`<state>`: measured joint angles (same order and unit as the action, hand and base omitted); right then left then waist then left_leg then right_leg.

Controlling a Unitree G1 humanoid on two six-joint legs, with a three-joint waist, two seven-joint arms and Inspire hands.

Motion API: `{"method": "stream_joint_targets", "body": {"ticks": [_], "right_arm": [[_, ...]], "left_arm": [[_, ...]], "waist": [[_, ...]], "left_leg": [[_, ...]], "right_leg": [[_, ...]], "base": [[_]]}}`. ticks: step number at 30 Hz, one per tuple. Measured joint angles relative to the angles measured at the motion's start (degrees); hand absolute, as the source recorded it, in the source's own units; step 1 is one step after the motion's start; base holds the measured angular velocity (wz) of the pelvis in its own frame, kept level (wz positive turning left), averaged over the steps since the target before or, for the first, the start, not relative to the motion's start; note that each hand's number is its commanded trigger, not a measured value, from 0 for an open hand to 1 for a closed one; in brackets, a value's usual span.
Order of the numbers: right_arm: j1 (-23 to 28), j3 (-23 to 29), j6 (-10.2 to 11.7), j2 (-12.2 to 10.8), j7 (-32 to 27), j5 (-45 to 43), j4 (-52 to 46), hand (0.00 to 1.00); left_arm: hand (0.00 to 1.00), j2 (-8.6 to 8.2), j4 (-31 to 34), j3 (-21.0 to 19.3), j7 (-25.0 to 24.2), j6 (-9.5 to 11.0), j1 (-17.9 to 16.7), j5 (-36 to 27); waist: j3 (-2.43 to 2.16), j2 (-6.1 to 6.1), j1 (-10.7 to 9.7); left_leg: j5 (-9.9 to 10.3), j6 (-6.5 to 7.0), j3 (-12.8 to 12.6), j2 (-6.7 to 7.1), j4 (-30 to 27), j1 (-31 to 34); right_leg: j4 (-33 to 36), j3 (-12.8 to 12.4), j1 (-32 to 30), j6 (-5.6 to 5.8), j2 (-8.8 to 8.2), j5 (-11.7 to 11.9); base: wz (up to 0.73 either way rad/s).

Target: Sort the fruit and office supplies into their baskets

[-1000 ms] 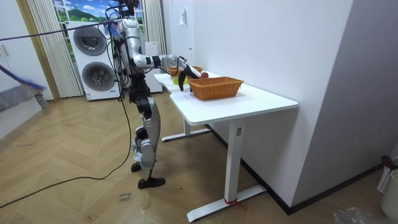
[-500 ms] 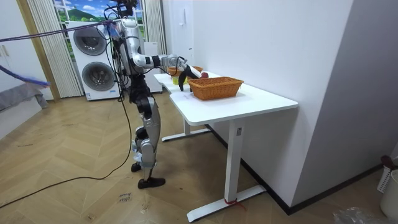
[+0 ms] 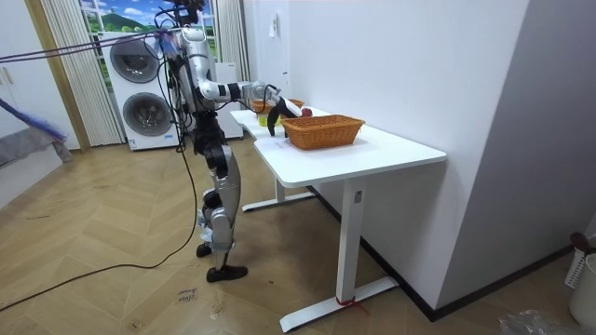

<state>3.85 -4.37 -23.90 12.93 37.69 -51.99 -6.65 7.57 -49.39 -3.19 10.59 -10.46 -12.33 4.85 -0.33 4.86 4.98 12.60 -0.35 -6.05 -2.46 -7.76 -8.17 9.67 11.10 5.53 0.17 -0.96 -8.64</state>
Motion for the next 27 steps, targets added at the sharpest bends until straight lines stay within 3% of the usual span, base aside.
{"method": "stream_joint_targets", "body": {"ticks": [5, 9, 15, 27], "right_arm": [[0.1, -0.4, 0.1, 0.5, 0.4, -0.3, 0.0, 1.00], [-0.3, -1.2, 0.0, -0.4, -5.0, -2.6, 2.0, 1.00], [-1.0, -1.6, 0.6, -0.5, -8.6, -4.6, 4.2, 1.00], [-0.9, -1.5, 0.8, -0.7, -9.2, -4.1, 4.6, 1.00]], "left_arm": [[0.00, 0.06, 0.0, 0.0, 0.0, -0.5, 0.0, 0.5], [0.00, 0.06, 0.0, 0.0, 0.0, -0.5, 0.1, 0.5], [0.00, 0.14, 0.0, 0.0, 0.0, -0.5, 0.1, 1.0], [0.00, 0.20, 0.0, 0.0, 0.0, -0.5, 0.2, 0.9]], "waist": [[-0.01, 0.01, 0.0], [-0.12, -0.20, 0.3], [-0.19, -0.33, 0.8], [-0.17, -0.36, 1.2]], "left_leg": [[0.0, -0.02, 0.0, -0.01, 0.0, -0.3], [-0.1, -0.11, 0.0, -0.02, 0.0, -0.3], [-0.1, -0.13, 0.0, -0.08, 0.1, -0.3], [-0.1, -0.13, 0.1, -0.08, 0.1, -0.3]], "right_leg": [[0.0, -0.1, 0.2, -0.03, 0.03, 0.0], [0.0, -0.1, 0.3, -0.06, 0.04, 0.0], [0.0, 0.0, 0.4, -0.06, 0.09, 0.0], [-0.1, 0.0, 0.4, -0.05, 0.10, 0.0]], "base": [[0.00], [0.00], [0.01], [0.00]]}}
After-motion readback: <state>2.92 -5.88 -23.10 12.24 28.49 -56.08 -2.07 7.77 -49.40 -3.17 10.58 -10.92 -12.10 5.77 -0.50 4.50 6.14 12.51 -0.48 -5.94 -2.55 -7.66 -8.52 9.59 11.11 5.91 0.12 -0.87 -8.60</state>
